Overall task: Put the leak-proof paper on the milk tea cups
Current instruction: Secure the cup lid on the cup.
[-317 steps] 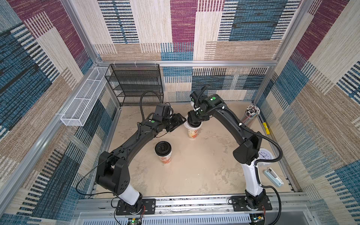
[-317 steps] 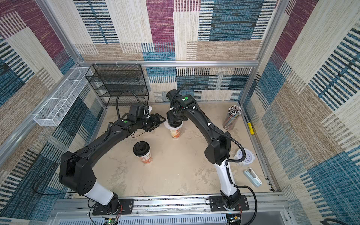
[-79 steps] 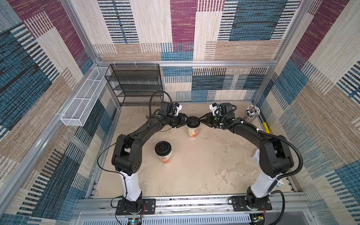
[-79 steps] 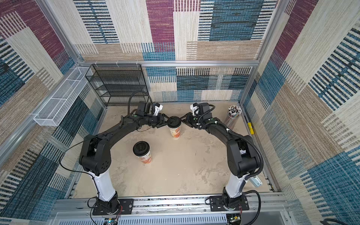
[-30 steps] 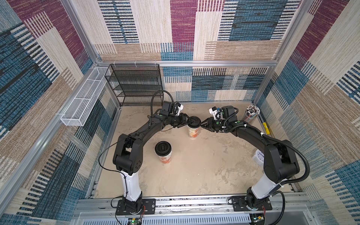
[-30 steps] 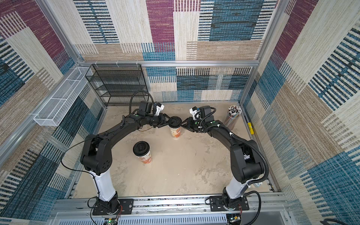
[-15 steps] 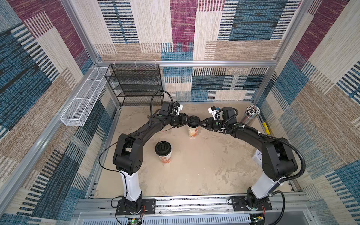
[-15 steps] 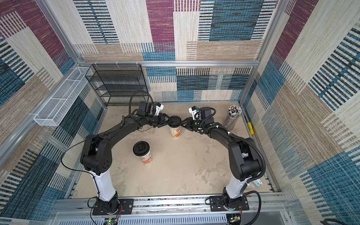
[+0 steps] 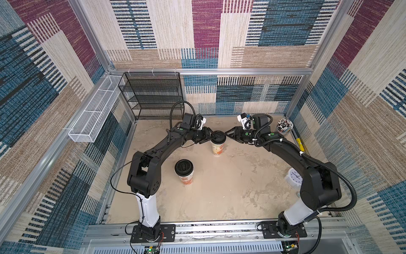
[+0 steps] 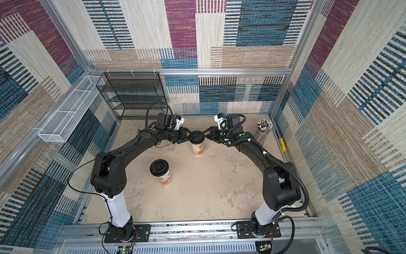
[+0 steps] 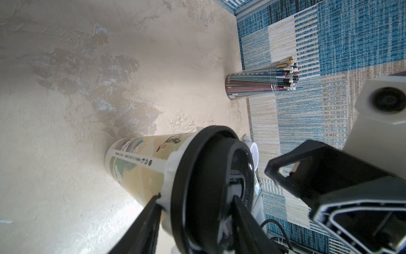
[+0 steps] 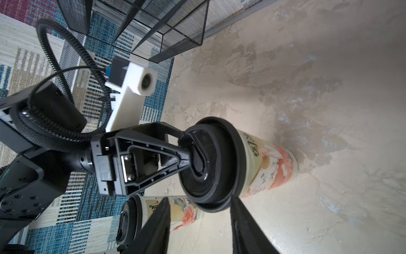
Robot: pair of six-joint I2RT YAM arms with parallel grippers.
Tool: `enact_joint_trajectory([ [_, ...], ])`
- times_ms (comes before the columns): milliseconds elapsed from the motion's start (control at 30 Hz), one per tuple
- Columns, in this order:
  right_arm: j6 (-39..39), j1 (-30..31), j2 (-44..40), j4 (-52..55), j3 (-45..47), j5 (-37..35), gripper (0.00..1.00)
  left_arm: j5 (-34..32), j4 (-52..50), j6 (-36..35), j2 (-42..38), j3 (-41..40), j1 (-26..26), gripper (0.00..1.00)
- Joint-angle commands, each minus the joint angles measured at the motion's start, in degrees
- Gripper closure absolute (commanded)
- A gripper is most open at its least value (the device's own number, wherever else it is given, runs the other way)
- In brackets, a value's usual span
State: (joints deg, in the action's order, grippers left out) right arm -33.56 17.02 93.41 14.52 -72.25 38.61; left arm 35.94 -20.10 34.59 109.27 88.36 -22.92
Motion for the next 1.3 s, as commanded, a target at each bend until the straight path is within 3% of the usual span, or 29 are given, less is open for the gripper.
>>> enact_joint_trajectory([
  [0, -0.4, 0.1, 0.2, 0.5, -0.2, 0.8, 0.51, -8.3, -14.8, -1.0, 0.4, 0.9, 0.2, 0.44],
  [367, -0.5, 0.0, -1.2, 0.3, 0.8, 1.1, 0.49, -6.4, -17.6, -2.2, 1.5, 9.4, 0.1, 0.39],
  [700, -0.2, -0.2, -2.2, 1.1, 1.1, 1.1, 0.48, -2.3, -14.9, -1.6, 2.3, 9.6, -0.4, 0.38],
  [1267, 0.1, -1.3, -5.3, 1.4, 2.4, 1.7, 0.42, -0.7, -10.0, -0.9, -2.1, 8.7, -0.1, 0.20],
])
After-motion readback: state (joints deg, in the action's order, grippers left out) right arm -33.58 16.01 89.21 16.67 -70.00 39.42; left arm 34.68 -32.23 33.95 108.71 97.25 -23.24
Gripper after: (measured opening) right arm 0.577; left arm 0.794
